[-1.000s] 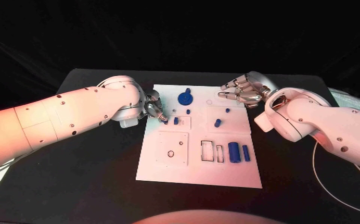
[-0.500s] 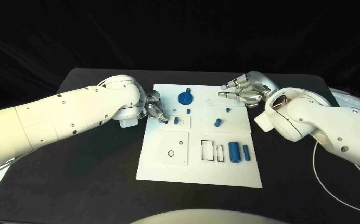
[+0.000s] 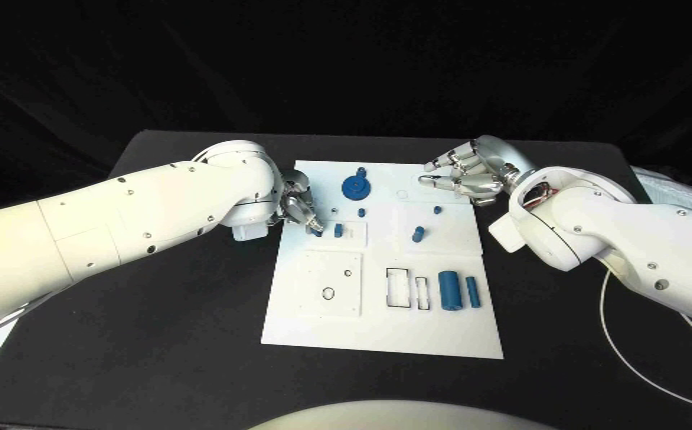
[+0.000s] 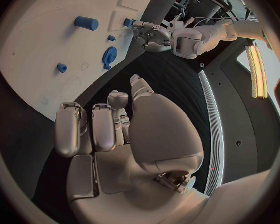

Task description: Assemble the parts on the task board

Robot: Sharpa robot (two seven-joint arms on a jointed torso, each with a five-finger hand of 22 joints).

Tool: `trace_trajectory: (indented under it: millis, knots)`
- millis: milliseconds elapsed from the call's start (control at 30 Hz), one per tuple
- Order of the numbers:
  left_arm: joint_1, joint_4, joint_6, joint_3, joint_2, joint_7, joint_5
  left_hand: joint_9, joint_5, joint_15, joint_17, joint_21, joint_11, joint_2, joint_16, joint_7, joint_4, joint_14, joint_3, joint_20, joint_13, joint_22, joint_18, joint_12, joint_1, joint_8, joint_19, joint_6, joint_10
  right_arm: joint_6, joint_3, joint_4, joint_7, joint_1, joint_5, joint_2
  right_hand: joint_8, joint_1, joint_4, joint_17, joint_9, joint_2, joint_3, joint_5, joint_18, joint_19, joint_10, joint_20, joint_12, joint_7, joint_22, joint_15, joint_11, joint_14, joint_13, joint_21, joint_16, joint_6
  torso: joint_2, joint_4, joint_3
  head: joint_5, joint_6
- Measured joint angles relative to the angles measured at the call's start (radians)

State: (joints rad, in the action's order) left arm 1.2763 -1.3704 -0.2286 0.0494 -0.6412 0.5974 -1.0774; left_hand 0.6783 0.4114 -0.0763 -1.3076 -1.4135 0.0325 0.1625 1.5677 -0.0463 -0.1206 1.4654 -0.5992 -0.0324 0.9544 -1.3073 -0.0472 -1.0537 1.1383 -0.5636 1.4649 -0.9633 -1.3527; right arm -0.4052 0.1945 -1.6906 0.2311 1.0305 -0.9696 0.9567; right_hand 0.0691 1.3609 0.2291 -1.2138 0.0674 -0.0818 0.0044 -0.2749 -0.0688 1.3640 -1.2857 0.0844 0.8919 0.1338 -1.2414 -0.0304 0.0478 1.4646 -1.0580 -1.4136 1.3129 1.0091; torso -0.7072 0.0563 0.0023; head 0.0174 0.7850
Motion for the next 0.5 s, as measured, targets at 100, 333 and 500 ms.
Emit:
trace_trajectory:
  millis: [100,333,500]
  knots:
    - [0.001,0.011,-0.010,0.000,0.011,0.004,0.002,0.000,0.000,-0.004,0.000,0.000,0.004,-0.010,0.000,0.006,0.004,0.003,0.002,0.000,0.020,0.000,0.000,-0.024,-0.021,-0.002,0.000,-0.009,-0.012,0.000,0.000,0.000,0.000,0.000,0.000,0.000,0.000,0.000,0.000,0.000,0.000,0.000,0.000,0.000,0.000,0.000,0.000,0.000,0.000,0.000,0.000,0.000,0.000,0.000,0.000,0.000,0.000,0.000,0.000,-0.0005,0.0000,0.000,0.000]
    - [0.003,0.026,-0.026,-0.001,0.023,0.011,0.006,-0.014,0.000,-0.008,0.000,0.000,0.009,-0.024,0.000,0.016,0.014,0.000,0.011,0.006,0.058,0.000,0.000,-0.056,-0.054,-0.005,0.001,-0.023,-0.023,0.000,0.000,0.000,0.000,0.000,0.000,0.000,0.000,0.000,0.000,0.000,0.000,0.000,0.000,0.000,0.000,0.000,0.000,0.000,0.000,0.000,0.000,0.000,0.000,0.000,0.000,0.000,0.000,0.000,0.000,-0.0007,-0.0001,-0.002,0.001]
    - [0.004,0.030,-0.030,-0.001,0.026,0.014,0.008,-0.017,0.000,-0.009,0.000,0.000,0.010,-0.026,0.000,0.022,0.028,0.002,0.017,0.007,0.066,0.000,0.000,-0.061,-0.062,0.003,0.000,-0.028,-0.025,0.000,0.000,0.000,0.000,0.000,0.000,0.000,0.000,0.000,0.000,0.000,0.000,0.000,0.000,0.000,0.000,0.000,0.000,0.000,0.000,0.000,0.000,0.000,0.000,0.000,0.000,0.000,0.000,0.000,0.000,0.0002,-0.0004,-0.003,0.002]
